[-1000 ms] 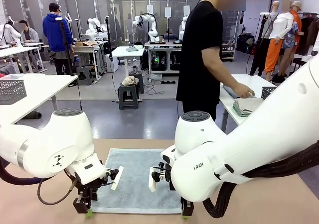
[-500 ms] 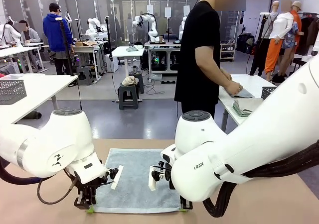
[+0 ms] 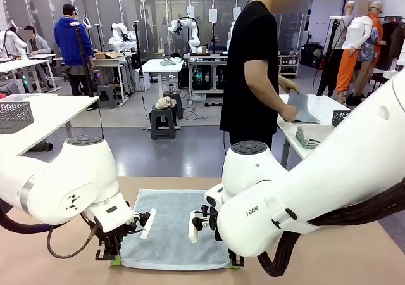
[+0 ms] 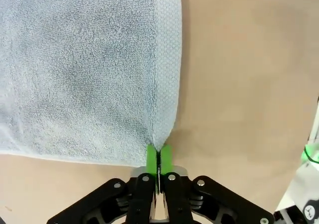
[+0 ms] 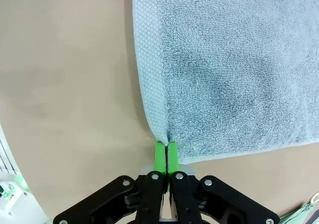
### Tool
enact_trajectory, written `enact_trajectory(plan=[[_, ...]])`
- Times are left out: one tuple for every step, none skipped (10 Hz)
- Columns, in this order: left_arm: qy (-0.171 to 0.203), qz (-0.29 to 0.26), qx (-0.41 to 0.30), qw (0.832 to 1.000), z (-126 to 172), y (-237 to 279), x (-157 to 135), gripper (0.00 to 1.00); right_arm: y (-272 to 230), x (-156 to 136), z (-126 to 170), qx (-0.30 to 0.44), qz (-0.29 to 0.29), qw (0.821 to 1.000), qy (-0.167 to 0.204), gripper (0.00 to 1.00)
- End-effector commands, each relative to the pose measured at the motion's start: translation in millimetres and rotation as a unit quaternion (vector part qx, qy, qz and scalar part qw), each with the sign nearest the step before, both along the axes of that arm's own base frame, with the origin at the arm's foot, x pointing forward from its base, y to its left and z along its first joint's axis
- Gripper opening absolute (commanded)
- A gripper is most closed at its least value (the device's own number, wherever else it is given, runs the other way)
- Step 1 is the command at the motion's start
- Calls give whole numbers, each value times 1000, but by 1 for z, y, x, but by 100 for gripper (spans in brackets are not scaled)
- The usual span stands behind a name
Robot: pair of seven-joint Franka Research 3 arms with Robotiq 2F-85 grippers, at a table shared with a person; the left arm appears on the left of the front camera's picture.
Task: Fold the towels and place them in the basket.
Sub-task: When a person lays out a Towel with hook on the table, fold it in half twice.
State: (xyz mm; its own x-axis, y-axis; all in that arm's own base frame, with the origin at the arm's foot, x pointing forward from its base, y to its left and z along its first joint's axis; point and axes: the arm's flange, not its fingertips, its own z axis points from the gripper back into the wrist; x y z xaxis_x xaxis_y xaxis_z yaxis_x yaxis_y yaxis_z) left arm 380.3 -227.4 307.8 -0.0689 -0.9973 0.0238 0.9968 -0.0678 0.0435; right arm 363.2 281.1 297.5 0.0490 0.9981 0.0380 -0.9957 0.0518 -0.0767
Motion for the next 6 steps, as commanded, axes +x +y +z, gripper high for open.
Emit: enact_trajectory(plan=[[-4, 6, 3, 1000, 5, 2, -4, 0, -1, 0, 0, -5, 7, 1000, 2, 0], [-4, 7, 2, 1000, 5, 1, -5, 0, 0, 0, 2, -9, 2, 1000, -4, 0], [2, 13, -2, 1000, 7, -2, -7, 0, 2, 0, 3, -20, -13, 1000, -9, 0], [-2, 0, -1, 1000, 1, 0, 0, 0, 0, 0, 0, -1, 2, 1000, -1, 0], [-2, 0, -1, 1000, 1, 0, 0, 0, 0, 0, 0, -1, 2, 1000, -1, 0], [-2, 0, -1, 1000, 1, 0, 0, 0, 0, 0, 0, -1, 2, 1000, -1, 0]])
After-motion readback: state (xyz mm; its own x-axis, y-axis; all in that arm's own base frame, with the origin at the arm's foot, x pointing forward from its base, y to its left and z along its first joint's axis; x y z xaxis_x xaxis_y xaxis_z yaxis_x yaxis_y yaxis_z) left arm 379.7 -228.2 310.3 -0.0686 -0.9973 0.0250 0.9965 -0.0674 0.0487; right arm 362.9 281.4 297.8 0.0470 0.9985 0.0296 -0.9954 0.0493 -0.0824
